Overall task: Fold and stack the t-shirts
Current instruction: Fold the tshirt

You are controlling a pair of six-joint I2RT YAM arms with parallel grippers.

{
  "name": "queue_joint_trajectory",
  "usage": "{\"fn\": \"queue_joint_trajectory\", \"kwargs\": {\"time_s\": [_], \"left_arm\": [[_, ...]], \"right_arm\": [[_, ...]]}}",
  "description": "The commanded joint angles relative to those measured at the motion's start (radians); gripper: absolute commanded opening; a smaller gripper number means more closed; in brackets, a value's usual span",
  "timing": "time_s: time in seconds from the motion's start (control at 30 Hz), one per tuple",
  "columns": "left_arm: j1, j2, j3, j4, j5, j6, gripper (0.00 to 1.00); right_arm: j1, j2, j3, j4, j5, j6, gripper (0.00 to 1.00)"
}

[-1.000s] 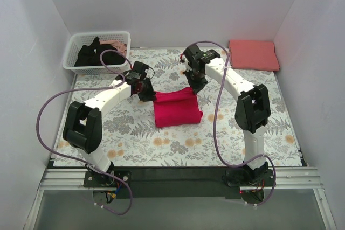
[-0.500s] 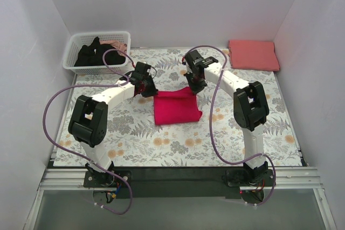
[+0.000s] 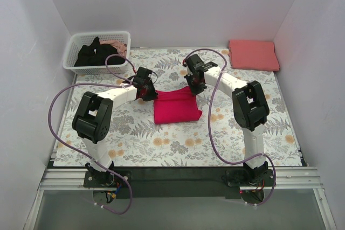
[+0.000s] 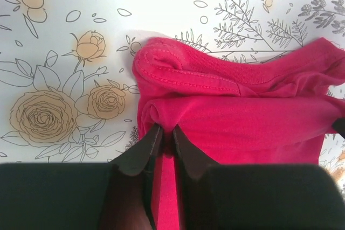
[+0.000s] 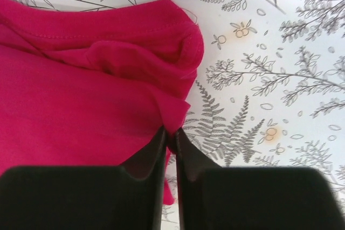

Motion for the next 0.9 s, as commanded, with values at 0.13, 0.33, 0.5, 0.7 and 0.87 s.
{"fn": "queue_joint_trajectory", "kwargs": {"time_s": [0.13,0.33,0.5,0.7,0.87], "left_arm": [[0.01,-0.118,-0.023,0.009,-0.086,0.016,0.41],[-0.004,-0.317,-0.064,-0.023,-0.057,0.026,0.67],[-0.063,-0.42,-0.152,-0.014,-0.008,0.012,0.59],[-0.112,-0.405,-0.253,0.064,0.078,0.009,0.36],[-0.113,-0.264,-0.182,0.077,0.034,-0.005,0.29]], "right_arm": [[-0.017,-0.148,-0.011,0.025,0.071,-0.016,0.36],[-0.011,-0.324,-0.132,0.109,-0.045,-0.037,0.43],[-0.011,-0.414,-0.33,0.258,-0.268,-0.08,0.38],[-0.011,-0.365,-0.427,0.374,-0.38,-0.088,0.26],[-0.012,-0.294,-0.392,0.415,-0.397,-0.088,0.24]]}}
